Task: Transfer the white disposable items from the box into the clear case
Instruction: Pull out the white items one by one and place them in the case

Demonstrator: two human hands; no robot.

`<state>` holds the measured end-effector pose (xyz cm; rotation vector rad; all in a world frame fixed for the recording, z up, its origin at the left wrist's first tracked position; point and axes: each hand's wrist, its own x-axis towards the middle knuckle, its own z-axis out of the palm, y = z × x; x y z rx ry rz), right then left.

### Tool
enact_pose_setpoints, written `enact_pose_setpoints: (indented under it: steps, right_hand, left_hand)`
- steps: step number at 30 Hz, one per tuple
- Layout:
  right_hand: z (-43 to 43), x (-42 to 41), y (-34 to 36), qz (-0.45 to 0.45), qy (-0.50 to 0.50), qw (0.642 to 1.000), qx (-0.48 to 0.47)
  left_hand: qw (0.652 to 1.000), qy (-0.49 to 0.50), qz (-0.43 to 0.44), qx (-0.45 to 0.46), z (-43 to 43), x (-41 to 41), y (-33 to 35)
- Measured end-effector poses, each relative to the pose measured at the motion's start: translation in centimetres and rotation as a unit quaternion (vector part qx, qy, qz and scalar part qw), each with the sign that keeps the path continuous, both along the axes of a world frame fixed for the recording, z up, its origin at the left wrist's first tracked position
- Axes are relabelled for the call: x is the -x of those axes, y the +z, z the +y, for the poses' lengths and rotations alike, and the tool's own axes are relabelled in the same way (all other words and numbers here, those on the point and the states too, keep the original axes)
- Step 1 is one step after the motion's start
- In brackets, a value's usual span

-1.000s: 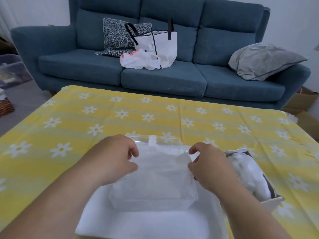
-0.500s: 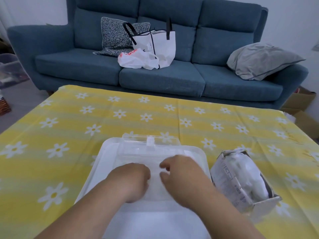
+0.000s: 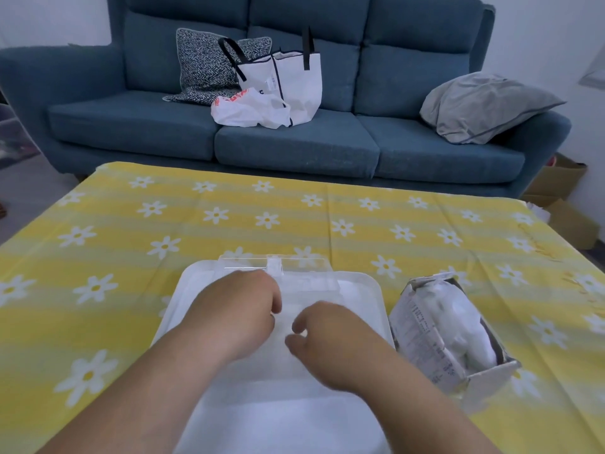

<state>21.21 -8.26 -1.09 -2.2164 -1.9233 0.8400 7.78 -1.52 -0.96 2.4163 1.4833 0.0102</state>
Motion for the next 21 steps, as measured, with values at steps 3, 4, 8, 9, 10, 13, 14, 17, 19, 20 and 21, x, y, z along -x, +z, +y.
enact_pose_setpoints:
  steps: [3,4,8,9,10,13,14,17,19,20,21]
  right_hand:
    - [-0.3,-1.8,2.4,0.013,-0.093,0.99,-0.106]
    - [-0.5,-2.9,3.0,0.011,-0.14,0.98,-0.142]
    - [-2.2,-8.5,4.0,0.01,-0.338,0.91,-0.24]
    - [-2.9,-9.9,3.9,0.004,-0.368,0.896,-0.246]
    - [-3.3,-11.0,3.8,-0.001,-0.388,0.888,-0.246]
    - [-4.8,-13.1,3.9,-0.017,-0.412,0.882,-0.227]
    - [-5.2,-13.4,3.8,-0.024,-0.411,0.887,-0.208]
    - [-6.2,-14.0,3.3,-0.027,-0.39,0.904,-0.173]
    - [-6.7,-14.1,3.2,-0.008,-0.378,0.903,-0.204]
    - [-6.9,-14.2,3.4,0.009,-0.372,0.897,-0.239]
    - [-7.0,-14.1,3.7,0.03,-0.363,0.888,-0.28]
  left_hand:
    - [0.998,-0.03,-0.02,0.054,0.0,-0.5,-0.2]
    - [0.995,-0.034,0.008,0.097,-0.1,-0.6,-0.4]
    - [0.978,-0.041,0.104,0.177,0.1,-0.7,-1.4]
    - [0.979,-0.044,0.105,0.169,0.1,-0.8,-1.2]
    - [0.983,-0.039,0.093,0.152,0.2,-0.7,-1.1]
    - [0.996,-0.009,-0.02,0.084,0.3,-1.6,-0.2]
    - [0.995,0.002,-0.072,0.065,0.1,-2.1,0.3]
    - [0.975,0.02,-0.217,0.052,-1.0,-3.9,1.0]
    - [0.952,0.022,-0.297,0.062,-1.6,-5.1,1.2]
    - [0.941,0.019,-0.329,0.072,-1.9,-5.6,1.4]
    - [0.93,0.016,-0.357,0.085,-2.3,-6.2,1.5]
